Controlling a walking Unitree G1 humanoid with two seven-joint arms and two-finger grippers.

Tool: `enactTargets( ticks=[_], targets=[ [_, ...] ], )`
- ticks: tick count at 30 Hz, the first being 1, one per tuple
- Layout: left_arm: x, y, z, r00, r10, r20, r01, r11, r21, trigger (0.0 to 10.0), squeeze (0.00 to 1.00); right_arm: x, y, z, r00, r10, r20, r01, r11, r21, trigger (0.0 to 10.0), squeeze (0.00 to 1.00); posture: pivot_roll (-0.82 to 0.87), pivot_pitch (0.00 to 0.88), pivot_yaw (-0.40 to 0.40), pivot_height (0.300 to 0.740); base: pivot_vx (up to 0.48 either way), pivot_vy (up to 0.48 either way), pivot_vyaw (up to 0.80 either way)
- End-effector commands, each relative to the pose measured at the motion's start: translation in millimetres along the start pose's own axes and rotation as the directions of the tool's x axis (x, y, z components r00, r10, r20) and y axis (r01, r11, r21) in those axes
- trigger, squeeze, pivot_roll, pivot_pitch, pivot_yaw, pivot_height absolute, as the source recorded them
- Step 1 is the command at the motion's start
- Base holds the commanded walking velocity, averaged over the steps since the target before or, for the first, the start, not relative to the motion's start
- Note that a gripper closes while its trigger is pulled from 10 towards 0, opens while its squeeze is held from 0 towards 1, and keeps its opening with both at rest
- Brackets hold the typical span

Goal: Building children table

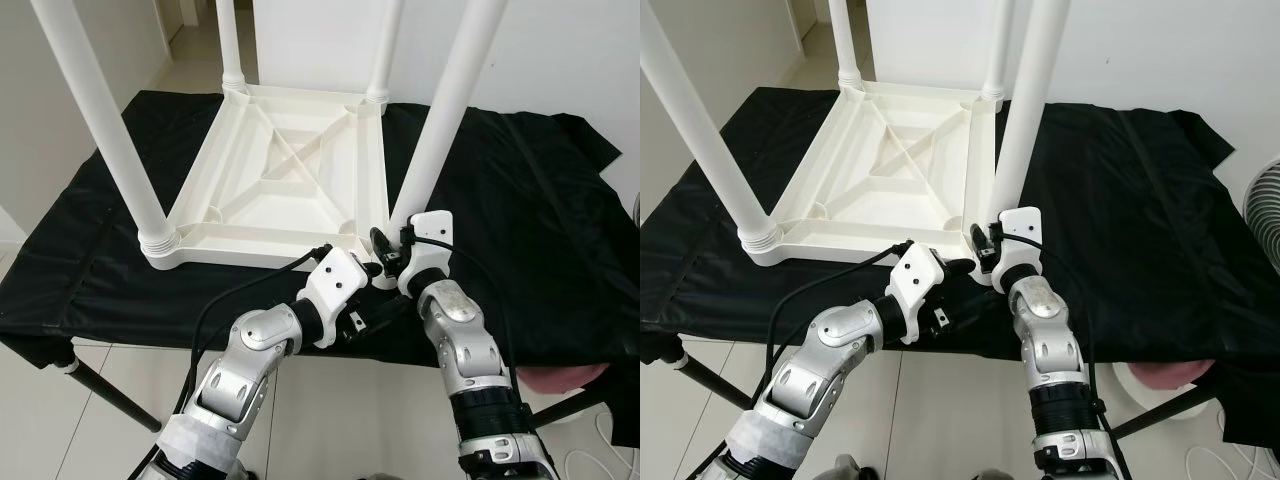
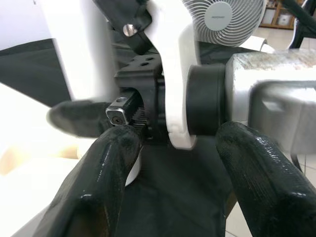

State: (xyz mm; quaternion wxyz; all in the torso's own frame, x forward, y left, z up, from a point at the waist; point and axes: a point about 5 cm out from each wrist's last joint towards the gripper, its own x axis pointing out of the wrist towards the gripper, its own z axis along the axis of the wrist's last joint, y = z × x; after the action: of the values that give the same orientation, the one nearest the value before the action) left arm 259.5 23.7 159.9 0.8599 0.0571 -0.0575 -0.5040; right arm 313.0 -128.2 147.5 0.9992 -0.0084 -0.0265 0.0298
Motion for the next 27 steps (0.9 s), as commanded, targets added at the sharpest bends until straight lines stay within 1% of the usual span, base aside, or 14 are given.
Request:
enactTargets(
  ticks=[1, 2, 4, 13, 14, 16, 20, 21, 22, 23, 24, 25, 26, 27],
  targets=[
    [-0.5, -0.8, -2.0, 1.000, 0.018, -0.006, -0.018, 1.000, -0.012, 10.0, 0.00, -5.9, -5.7, -0.2, 0.992, -0.128, -0.007, 0.128, 0.992, 0.000, 10.0, 0.00, -0.11, 0.051, -0.004, 0.740, 0.000, 0.000, 0.00],
    [-0.5, -1.0, -2.1, 1.000, 0.018, -0.006, -0.018, 1.000, -0.012, 10.0, 0.00, -7.7, 0.1, -0.3, 0.992, -0.125, -0.011, 0.125, 0.992, 0.017, 10.0, 0.00, -0.11, 0.051, -0.004, 0.740, 0.000, 0.000, 0.00],
    [-0.2, -1.0, -2.1, 1.000, 0.019, -0.005, -0.019, 1.000, -0.013, 10.0, 0.00, -8.0, 2.3, 0.1, 0.993, -0.113, -0.014, 0.114, 0.993, 0.019, 10.0, 0.00, -0.11, 0.048, -0.005, 0.740, 0.000, 0.000, 0.00],
    [-0.1, -1.8, -2.2, 1.000, 0.020, -0.006, -0.020, 1.000, -0.010, 10.0, 0.00, -7.2, 4.2, 3.4, 0.999, -0.045, -0.005, 0.045, 0.999, 0.014, 10.0, 0.00, -0.10, 0.039, -0.011, 0.740, 0.000, 0.000, 0.00],
    [-0.1, -1.8, -2.2, 1.000, 0.021, -0.007, -0.021, 1.000, -0.011, 10.0, 0.00, -6.3, 3.6, 3.7, 1.000, -0.024, -0.004, 0.025, 0.999, 0.026, 10.0, 1.00, -0.10, 0.034, -0.012, 0.740, 0.000, 0.000, 0.00],
    [-0.2, -2.0, -2.2, 1.000, 0.022, -0.007, -0.022, 1.000, -0.012, 10.0, 0.00, -6.1, 3.0, 5.4, 1.000, -0.004, 0.000, 0.004, 1.000, 0.029, 10.0, 1.00, -0.10, 0.034, -0.012, 0.740, 0.000, 0.000, 0.00],
    [-0.2, -2.0, -2.2, 1.000, 0.022, -0.007, -0.022, 1.000, -0.012, 10.0, 0.00, -6.1, 3.0, 5.4, 1.000, -0.004, 0.000, 0.004, 1.000, 0.029, 10.0, 1.00, -0.10, 0.034, -0.012, 0.740, 0.000, 0.000, 0.00],
    [-0.1, -2.2, -2.4, 1.000, 0.022, -0.007, -0.022, 1.000, -0.014, 10.0, 0.00, -5.3, 0.5, 6.5, 1.000, 0.029, 0.001, -0.030, 0.999, 0.033, 10.0, 1.00, -0.10, 0.032, -0.014, 0.740, 0.000, 0.000, 0.00],
    [-0.1, -2.0, -2.1, 1.000, 0.022, -0.007, -0.022, 1.000, -0.011, 10.0, 0.00, -3.3, -5.6, 8.7, 0.997, 0.076, 0.006, -0.076, 0.997, 0.027, 10.0, 1.00, -0.10, 0.032, -0.014, 0.740, 0.000, 0.000, 0.00],
    [-0.1, -2.0, -2.1, 1.000, 0.022, -0.007, -0.022, 1.000, -0.011, 10.0, 0.00, -3.3, -5.6, 8.7, 0.997, 0.076, 0.006, -0.076, 0.997, 0.027, 10.0, 1.00, -0.10, 0.032, -0.014, 0.740, 0.000, 0.000, 0.00],
    [-0.1, -1.6, -1.8, 1.000, 0.022, -0.007, -0.022, 1.000, -0.009, 10.0, 0.00, -1.3, -11.0, 11.3, 0.991, 0.136, 0.014, -0.136, 0.991, 0.007, 10.0, 1.00, -0.10, 0.032, -0.014, 0.740, 0.000, 0.000, 0.00],
    [0.0, -1.2, -1.8, 1.000, 0.022, -0.007, -0.022, 1.000, -0.008, 10.0, 0.00, 0.6, -15.0, 12.8, 0.976, 0.218, 0.015, -0.218, 0.976, -0.017, 10.0, 0.00, -0.11, 0.027, -0.008, 0.740, 0.000, 0.000, 0.00],
    [0.0, -1.2, -1.8, 1.000, 0.022, -0.007, -0.022, 1.000, -0.008, 10.0, 0.00, 0.6, -15.0, 12.8, 0.976, 0.218, 0.015, -0.218, 0.976, -0.017, 10.0, 0.00, -0.11, 0.027, -0.008, 0.740, 0.000, 0.000, 0.00],
    [0.1, -1.1, -1.9, 1.000, 0.021, -0.007, -0.021, 1.000, -0.007, 10.0, 0.00, 2.7, -18.7, 13.9, 0.955, 0.297, 0.009, -0.297, 0.954, -0.033, 10.0, 0.00, -0.11, 0.027, -0.008, 0.740, 0.000, 0.000, 0.00]
  ],
)
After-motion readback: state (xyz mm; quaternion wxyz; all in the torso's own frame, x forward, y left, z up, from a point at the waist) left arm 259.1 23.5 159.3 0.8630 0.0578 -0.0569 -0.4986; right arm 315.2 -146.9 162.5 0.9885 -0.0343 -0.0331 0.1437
